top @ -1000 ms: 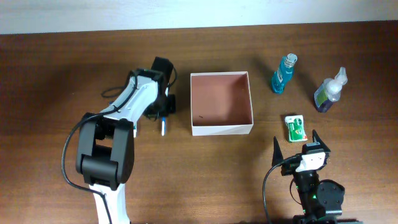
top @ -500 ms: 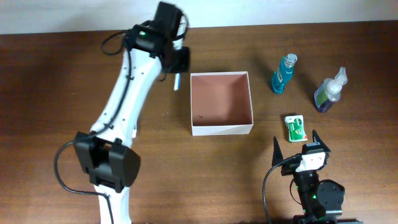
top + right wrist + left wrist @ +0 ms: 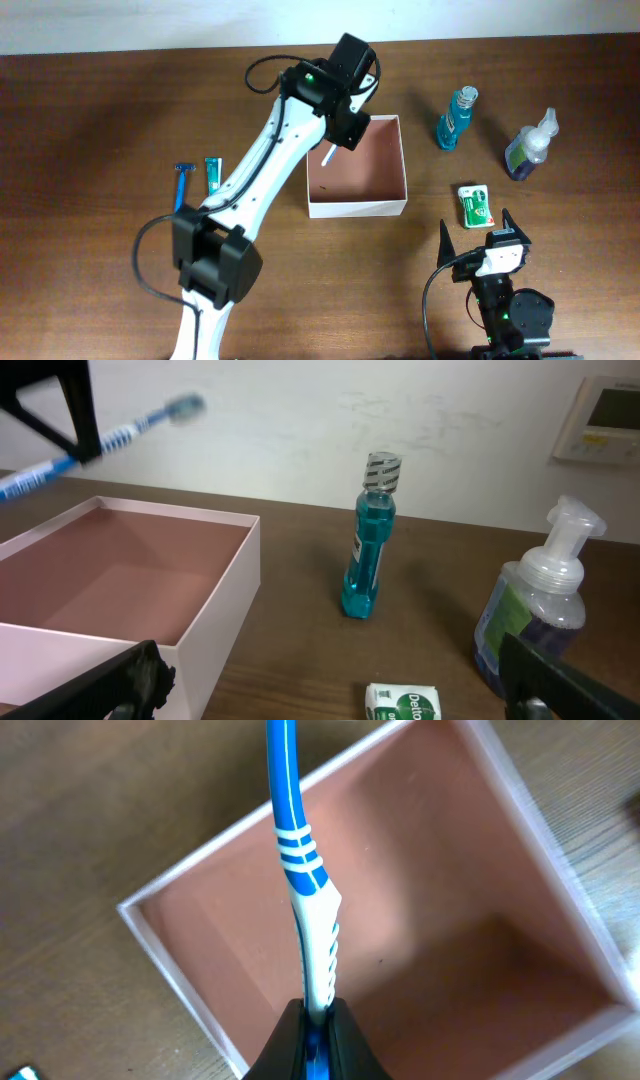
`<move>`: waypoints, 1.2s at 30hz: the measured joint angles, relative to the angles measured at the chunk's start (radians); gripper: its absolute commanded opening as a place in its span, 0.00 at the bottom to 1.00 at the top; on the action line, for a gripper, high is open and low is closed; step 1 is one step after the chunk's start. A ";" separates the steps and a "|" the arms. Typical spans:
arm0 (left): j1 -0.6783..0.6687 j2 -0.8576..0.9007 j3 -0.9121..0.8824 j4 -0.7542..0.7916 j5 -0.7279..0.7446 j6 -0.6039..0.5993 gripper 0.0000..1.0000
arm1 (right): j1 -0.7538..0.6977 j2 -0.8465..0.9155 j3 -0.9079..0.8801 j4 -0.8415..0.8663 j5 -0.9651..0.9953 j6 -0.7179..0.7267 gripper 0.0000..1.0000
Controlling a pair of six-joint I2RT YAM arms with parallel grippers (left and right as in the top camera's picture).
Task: Pack container
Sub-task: 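Carry the toothbrush into the pink box and release it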
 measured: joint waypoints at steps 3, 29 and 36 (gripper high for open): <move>0.002 0.039 0.000 -0.026 0.006 0.000 0.01 | 0.000 0.000 0.000 0.000 0.000 0.000 0.98; 0.001 0.060 -0.036 -0.124 0.085 -0.004 0.01 | 0.000 0.000 0.000 0.000 0.000 0.000 0.98; 0.001 0.066 -0.041 -0.124 0.084 -0.038 0.01 | 0.000 0.000 0.000 0.000 0.000 0.000 0.99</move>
